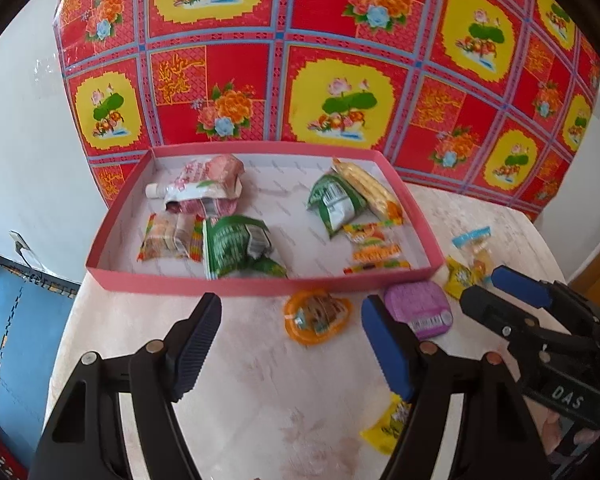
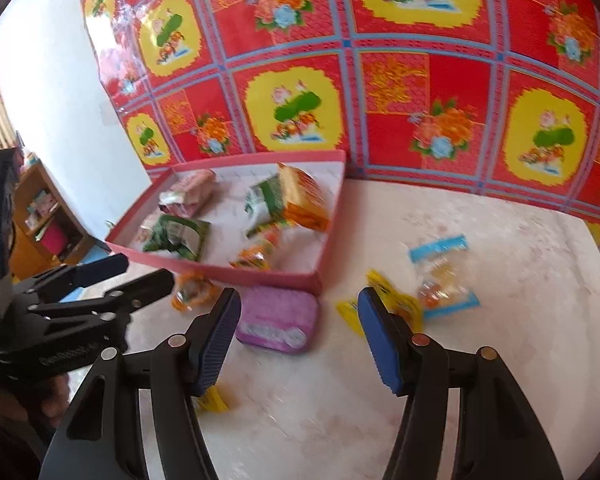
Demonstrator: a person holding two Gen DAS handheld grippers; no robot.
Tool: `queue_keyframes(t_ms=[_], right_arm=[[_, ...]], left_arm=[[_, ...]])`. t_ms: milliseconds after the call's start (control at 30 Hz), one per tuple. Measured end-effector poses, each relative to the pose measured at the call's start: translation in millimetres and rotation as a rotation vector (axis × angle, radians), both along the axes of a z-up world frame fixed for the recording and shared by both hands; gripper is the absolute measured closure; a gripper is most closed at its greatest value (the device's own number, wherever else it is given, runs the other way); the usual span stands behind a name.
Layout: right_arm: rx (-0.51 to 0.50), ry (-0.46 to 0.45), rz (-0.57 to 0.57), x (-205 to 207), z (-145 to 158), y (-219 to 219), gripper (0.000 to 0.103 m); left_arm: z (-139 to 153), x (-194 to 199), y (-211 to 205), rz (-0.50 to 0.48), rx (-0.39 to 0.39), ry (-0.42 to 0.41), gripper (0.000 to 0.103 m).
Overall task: Organize snacks
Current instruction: 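Move the left gripper to the orange jelly cup and grasp it, then lift the orange jelly cup with the left gripper while the right grasps the yellow jelly cup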
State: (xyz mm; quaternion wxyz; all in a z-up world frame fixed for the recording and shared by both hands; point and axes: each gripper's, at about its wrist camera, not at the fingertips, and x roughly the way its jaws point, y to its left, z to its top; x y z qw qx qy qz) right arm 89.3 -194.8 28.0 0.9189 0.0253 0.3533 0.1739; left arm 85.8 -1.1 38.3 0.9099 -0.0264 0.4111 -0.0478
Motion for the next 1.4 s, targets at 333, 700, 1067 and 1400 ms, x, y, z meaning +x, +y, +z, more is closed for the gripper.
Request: queue_keyframes(t_ms=[333,700,1067,1400], right_arm=[[-0.048,0.043,-0.093,-8.2,-19.7,-33.0,0.041],[-0.095,0.078,-0.112,-4.0,-37.3,-38.1,0.041],[-0.123,0.075,-0.118,2.3,-38.6,-32.8,0.041],[-0.067,0.058,-0.128,24.4,-29.9,-29.3,0.041]], left_arm=[[-19.0,-0.2,-8.0,-0.025,0.002,0.051,0.027],[-31.3,12.2,-13.1,-0.015,0.027,0.065,0.027],[-36.4,20.7,-13.0,0.003,0.023,0.073,0.032],[-39.8,15.6,-8.3,0.030,0.070,0.034,0.056]])
